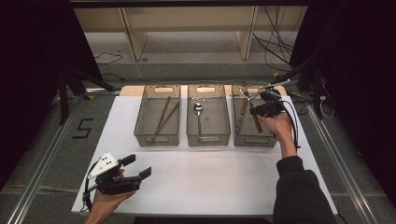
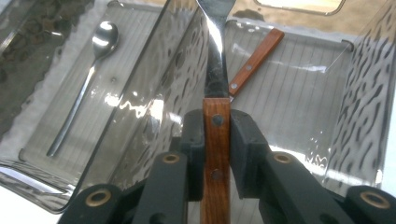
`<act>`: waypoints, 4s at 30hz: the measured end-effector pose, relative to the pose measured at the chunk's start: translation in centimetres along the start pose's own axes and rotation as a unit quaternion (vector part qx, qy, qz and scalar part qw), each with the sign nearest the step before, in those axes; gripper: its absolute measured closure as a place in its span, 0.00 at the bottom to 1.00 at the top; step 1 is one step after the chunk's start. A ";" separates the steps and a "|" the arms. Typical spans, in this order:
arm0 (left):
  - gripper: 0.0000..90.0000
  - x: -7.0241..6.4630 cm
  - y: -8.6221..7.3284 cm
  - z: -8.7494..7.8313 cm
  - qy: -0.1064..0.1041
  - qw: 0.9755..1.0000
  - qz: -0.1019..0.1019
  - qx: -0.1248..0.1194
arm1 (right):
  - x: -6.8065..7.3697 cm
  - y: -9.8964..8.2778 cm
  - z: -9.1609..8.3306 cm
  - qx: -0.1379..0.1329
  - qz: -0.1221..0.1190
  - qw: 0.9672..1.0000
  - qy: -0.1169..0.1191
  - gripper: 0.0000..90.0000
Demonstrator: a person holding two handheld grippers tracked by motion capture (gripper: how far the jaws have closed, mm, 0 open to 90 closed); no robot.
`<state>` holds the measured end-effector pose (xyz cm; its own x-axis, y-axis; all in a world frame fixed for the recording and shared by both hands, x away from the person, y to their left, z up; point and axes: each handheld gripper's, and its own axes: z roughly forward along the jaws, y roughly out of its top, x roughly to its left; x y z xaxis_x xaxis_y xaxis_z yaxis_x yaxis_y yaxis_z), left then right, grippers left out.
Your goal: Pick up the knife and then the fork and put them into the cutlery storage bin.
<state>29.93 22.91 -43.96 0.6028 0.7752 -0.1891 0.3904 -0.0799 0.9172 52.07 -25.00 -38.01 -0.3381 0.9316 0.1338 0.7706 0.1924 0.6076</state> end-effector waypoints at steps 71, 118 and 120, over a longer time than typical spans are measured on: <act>0.19 0.1 -0.1 0.1 -0.004 1.000 -0.003 0.007 | 7.5 -10.0 -6.4 -0.171 -0.093 0.969 0.155 0.30; 0.18 -0.2 -0.2 0.3 -0.025 0.999 0.002 0.019 | 7.6 -18.5 -6.9 -0.203 -0.110 0.959 0.162 0.23; 0.18 -0.3 -0.3 0.3 -0.026 0.999 0.000 0.018 | 7.6 -18.9 -6.8 -0.198 -0.112 0.961 0.160 0.23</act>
<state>29.90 22.53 -44.27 0.6384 0.7413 -0.2073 0.4147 -0.1043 0.9039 31.28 -23.64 -43.16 -0.6694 0.7255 0.1599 0.4145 0.1861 0.8908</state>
